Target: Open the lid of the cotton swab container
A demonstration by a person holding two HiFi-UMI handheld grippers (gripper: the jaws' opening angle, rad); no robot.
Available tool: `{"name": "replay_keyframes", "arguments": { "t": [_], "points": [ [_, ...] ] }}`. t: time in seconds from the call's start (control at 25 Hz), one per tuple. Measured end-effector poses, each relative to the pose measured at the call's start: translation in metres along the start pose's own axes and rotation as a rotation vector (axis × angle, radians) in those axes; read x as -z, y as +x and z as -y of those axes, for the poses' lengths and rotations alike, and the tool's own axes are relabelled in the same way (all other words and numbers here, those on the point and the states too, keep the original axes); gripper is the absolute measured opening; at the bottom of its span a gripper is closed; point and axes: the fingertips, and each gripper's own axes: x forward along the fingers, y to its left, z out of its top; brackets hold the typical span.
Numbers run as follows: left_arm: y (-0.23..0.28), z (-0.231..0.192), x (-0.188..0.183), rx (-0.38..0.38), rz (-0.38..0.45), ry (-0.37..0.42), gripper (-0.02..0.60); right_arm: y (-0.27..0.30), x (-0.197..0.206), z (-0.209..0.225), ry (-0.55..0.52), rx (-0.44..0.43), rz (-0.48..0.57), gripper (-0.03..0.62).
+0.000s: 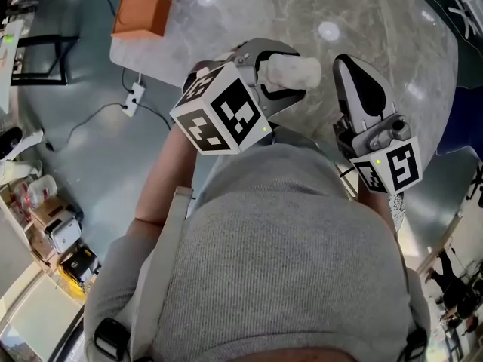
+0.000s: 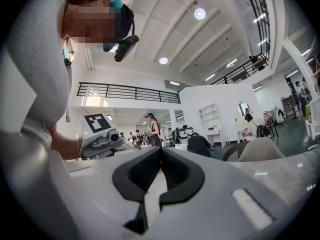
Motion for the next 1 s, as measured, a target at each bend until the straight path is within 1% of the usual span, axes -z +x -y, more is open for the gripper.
{"name": "replay_keyframes", "arguments": {
  "t": [0.2,0.44,0.52,0.76,1.0],
  "points": [
    [-0.003,0.001,-0.004,0.001,0.005,0.006,0.244,0.000,-0.008,-0.004,-0.023,-0.047,0.013,-0.001],
    [-0.003,0.001,-0.003,0.000,0.011,0.006,0.244,0.001,-0.013,-0.015,-0.076,-0.147,0.011,0.000],
    [-0.001,0.001,-0.002,-0.002,0.013,0.008,0.244,0.002,-0.014,-0.017,-0.089,-0.188,0.008,0.027],
    [0.000,0.001,0.000,-0.001,0.019,0.007,0.244,0.006,-0.025,-0.037,-0.132,-0.322,0.004,0.065],
    [-0.001,0.001,0.001,-0.001,0.019,0.009,0.244,0.009,-0.024,-0.053,-0.169,-0.439,-0.024,0.118]
  ]
}}
